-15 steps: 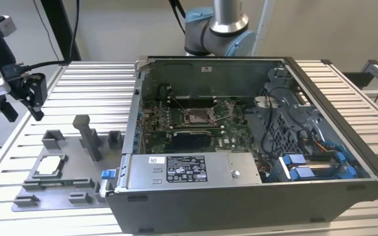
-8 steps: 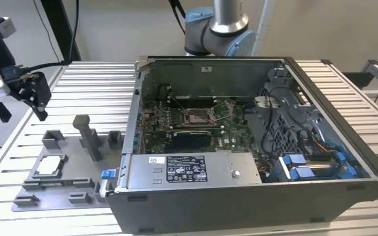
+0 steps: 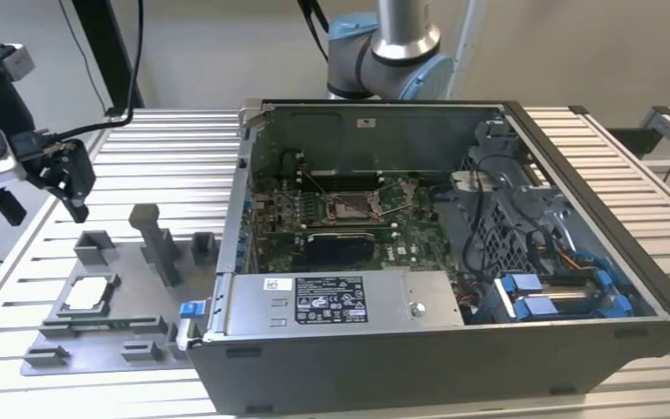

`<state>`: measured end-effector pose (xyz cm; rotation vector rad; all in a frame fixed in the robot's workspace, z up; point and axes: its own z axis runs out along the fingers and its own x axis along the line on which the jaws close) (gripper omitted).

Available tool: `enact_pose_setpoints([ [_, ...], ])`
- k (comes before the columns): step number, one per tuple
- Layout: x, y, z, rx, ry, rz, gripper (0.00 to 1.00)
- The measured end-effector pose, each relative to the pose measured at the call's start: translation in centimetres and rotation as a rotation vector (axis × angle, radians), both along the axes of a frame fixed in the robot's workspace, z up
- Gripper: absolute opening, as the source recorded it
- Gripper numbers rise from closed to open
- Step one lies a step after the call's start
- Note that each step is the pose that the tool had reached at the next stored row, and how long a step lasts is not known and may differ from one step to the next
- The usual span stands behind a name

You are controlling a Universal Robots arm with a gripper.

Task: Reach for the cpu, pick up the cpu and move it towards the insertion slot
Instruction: 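Pick up the cpu and move it towards the insertion slot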

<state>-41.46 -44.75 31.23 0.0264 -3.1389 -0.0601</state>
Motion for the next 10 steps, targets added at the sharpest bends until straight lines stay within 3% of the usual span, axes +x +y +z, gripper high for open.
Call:
enact_pose_setpoints([
  [7,0.00,0.02,-1.27,-0.0004,0.0001,0.000,1.00],
  [8,0.00,0.02,-1.45,-0.0006,0.0001,0.000,0.00],
  [10,0.00,0.03,-1.75,-0.0006,0.0001,0.000,0.00],
])
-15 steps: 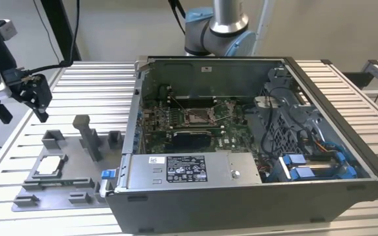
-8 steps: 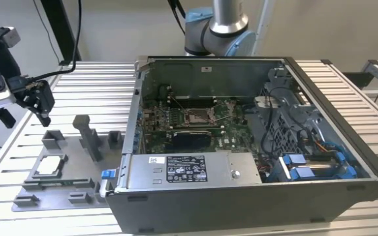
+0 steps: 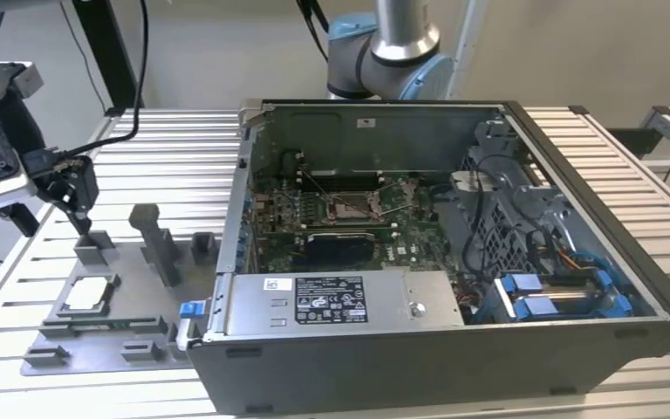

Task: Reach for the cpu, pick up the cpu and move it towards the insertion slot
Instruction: 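Pick up the cpu and move it towards the insertion slot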

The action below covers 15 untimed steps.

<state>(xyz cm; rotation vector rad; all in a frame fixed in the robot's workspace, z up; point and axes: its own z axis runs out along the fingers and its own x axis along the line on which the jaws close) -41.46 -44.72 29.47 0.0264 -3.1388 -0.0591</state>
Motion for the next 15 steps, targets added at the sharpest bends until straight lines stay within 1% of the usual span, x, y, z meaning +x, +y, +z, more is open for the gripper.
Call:
enact_pose_setpoints([
  [4,0.00,0.00,-0.61,-0.0020,0.0000,0.000,0.00],
  [7,0.00,-0.01,-0.99,-0.0050,0.0001,0.000,0.00],
  [10,-0.01,-0.13,-1.33,-0.0052,-0.0002,0.000,0.00],
  [11,-0.01,-0.13,-1.39,-0.0054,0.0000,0.000,1.00],
  [13,0.00,-0.14,-1.58,-0.0057,0.0000,0.000,1.00],
  [15,0.00,-0.15,-1.93,-0.0061,0.0001,0.000,1.00],
])
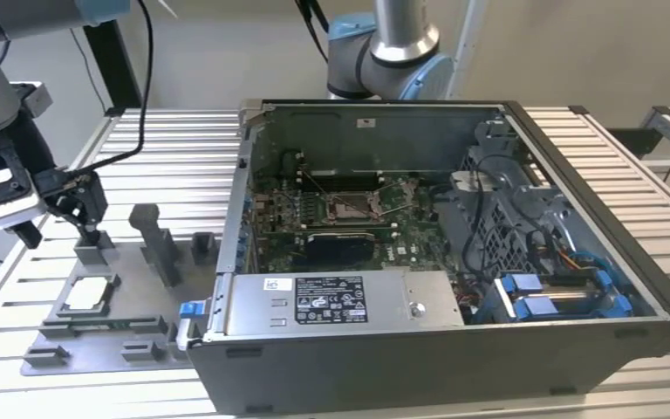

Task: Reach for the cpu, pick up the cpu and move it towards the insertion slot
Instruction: 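Pick up the cpu and move it towards the insertion slot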

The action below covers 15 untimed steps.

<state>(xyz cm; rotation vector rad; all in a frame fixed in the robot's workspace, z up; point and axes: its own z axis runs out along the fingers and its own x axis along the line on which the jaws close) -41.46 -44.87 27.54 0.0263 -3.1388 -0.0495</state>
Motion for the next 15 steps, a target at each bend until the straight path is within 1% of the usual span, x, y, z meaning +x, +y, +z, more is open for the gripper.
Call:
enact_pose_setpoints([
  [12,-0.01,-0.08,-2.08,0.0000,-0.0002,0.000,1.00],
  [13,-0.01,-0.09,-2.21,0.0000,-0.0002,0.000,1.00],
  [15,-0.01,-0.09,-2.27,-0.0001,0.0000,0.000,1.00],
])
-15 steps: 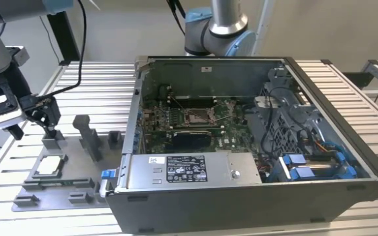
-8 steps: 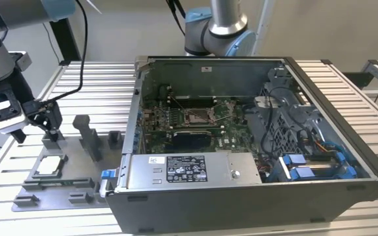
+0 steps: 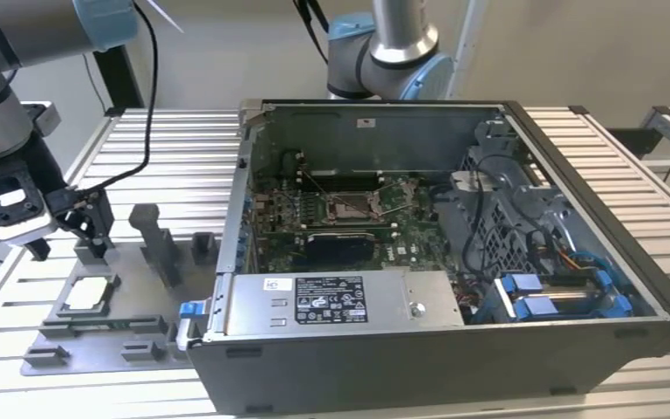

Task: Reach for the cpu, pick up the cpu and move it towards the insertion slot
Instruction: 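Pick up the cpu and move it towards the insertion slot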

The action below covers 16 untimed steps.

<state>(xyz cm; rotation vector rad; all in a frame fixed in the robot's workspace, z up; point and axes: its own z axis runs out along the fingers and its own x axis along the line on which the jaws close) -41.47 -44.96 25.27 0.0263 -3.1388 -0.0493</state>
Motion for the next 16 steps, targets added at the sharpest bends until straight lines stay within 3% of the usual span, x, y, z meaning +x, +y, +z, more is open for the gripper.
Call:
enact_pose_setpoints([
  [16,0.00,-0.17,-0.49,0.0001,-0.0001,0.000,1.00],
])
